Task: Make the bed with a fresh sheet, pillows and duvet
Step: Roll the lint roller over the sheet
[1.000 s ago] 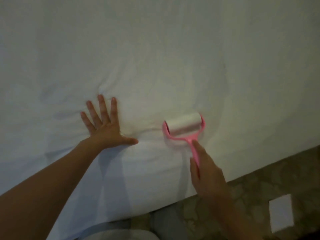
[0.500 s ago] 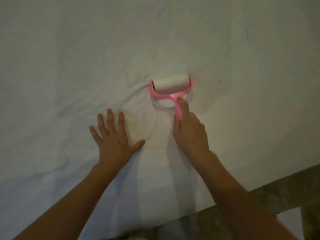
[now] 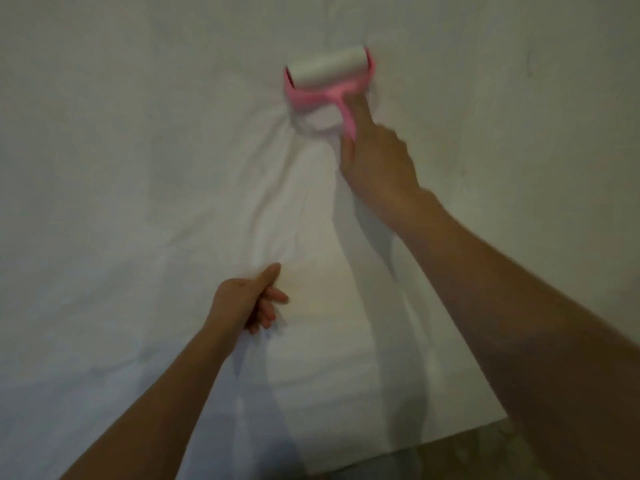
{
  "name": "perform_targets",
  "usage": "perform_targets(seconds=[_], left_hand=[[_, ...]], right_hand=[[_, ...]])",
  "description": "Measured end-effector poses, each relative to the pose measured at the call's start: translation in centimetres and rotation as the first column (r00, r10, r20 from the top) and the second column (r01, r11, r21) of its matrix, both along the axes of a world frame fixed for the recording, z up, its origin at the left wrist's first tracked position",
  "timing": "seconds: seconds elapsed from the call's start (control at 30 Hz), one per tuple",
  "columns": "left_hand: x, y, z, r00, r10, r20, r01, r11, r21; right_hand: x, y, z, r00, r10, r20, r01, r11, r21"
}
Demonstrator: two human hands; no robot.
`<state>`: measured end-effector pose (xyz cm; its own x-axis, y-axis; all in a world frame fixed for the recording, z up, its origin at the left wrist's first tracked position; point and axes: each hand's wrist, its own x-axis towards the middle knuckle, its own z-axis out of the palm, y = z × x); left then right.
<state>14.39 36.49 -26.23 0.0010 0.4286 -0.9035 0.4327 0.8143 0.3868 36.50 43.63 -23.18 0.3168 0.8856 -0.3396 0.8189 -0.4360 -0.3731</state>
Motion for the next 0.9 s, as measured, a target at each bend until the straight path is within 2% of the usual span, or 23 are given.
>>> perform_targets(seconds=[0.17,0.27,0.37,0.47,0.6,0.67,0.73,0.9], left_hand=[[-0.4,0.8,-0.6,0.999,-0.024,0.043,0.03,0.99,-0.135],[-0.4,0.7,-0.7,0.997,-0.02,0.073,0.03,0.99,-0.136],[-0.6,0.5,-0.8,0.995,0.034,0.097,-0.023,0.994,-0.111],[-1.4,0.1,-1.0,0.979,0.093,0.179,-0.077,0.992,-0.097],[-2.3,-0.2,-1.5,0.959,0.175,0.222,-0.155,0.982,-0.105],[-2.3,-0.2,-1.7,0.962,0.164,0.218,-0.147,0.985,-0.089],[-2.4,-0.1,-1.9,0.965,0.144,0.221,-0.129,0.988,-0.082],[-2.9,0.0,-2.1,0.959,0.101,0.263,-0.089,0.994,-0.057]], right_hand=[[-0.7,-19.9,1.8,0.989,-0.078,-0.123,0.072,0.996,-0.058],[-1.8,-28.3,4.6,0.994,-0.079,-0.075,0.071,0.991,-0.112],[-2.8,-31.5,6.9,0.993,-0.115,-0.001,0.112,0.969,-0.221],[-4.7,-29.8,7.3,0.988,-0.153,0.003,0.15,0.968,-0.202],[-7.2,-22.7,4.3,0.991,-0.122,-0.045,0.114,0.981,-0.157],[-7.2,-17.7,3.0,0.992,-0.116,-0.052,0.112,0.991,-0.079],[-6.5,-12.0,1.7,0.996,-0.088,0.006,0.088,0.996,-0.032],[-4.5,3.1,0.2,0.999,-0.047,0.004,0.047,0.999,-0.021]])
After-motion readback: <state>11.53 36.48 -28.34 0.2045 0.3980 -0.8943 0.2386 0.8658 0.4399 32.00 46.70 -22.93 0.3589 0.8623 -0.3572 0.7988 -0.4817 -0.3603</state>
